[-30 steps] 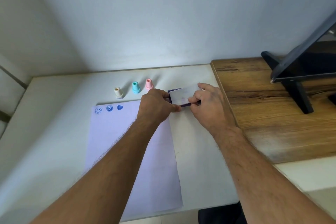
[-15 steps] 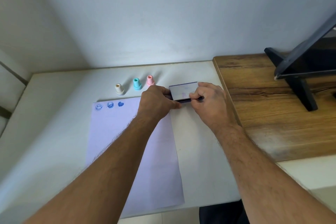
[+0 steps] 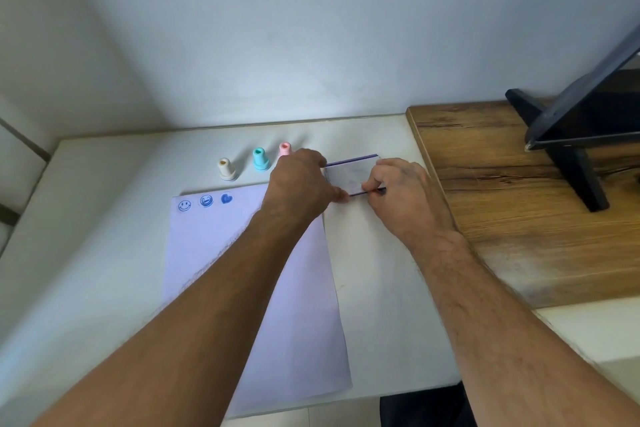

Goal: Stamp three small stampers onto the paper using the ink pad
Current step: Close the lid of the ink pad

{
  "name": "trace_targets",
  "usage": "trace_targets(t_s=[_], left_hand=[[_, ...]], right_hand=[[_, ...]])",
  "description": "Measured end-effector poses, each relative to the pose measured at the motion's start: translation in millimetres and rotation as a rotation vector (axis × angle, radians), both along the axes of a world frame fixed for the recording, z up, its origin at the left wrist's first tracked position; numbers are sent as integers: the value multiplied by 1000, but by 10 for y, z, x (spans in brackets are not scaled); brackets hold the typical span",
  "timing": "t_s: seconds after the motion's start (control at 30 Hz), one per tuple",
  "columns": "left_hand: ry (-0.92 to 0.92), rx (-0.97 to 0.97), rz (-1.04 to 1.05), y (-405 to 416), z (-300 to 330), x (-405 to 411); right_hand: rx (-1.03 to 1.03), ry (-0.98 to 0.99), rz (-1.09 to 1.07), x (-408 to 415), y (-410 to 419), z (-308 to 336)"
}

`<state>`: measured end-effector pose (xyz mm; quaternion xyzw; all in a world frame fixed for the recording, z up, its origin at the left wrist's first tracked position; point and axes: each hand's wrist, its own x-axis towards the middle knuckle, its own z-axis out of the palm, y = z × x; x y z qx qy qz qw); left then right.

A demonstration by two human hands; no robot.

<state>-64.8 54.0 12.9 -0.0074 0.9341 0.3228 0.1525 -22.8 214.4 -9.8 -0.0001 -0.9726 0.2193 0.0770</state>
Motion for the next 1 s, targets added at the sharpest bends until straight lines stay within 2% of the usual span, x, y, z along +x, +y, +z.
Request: trace_targets(t_s=[0.17,0.37,0.53,0.73,1.0], left_hand=[[214,-169,-119,65,42,-44],[149,-269,-273,95,50,-95],[209,-343,-336,116,9,-117],[279,-351,-375,109,-13,-153],[219,-318,-330,64,-21,-102]], right_hand=[[30,-32,14,-15,5,17],[28,-36,3,-71,19,20],[-47,-121,-85,-173,96,-4],[-52,-116,-36,-246,151,-36],[-97,-125,-73,-261,137,-50]])
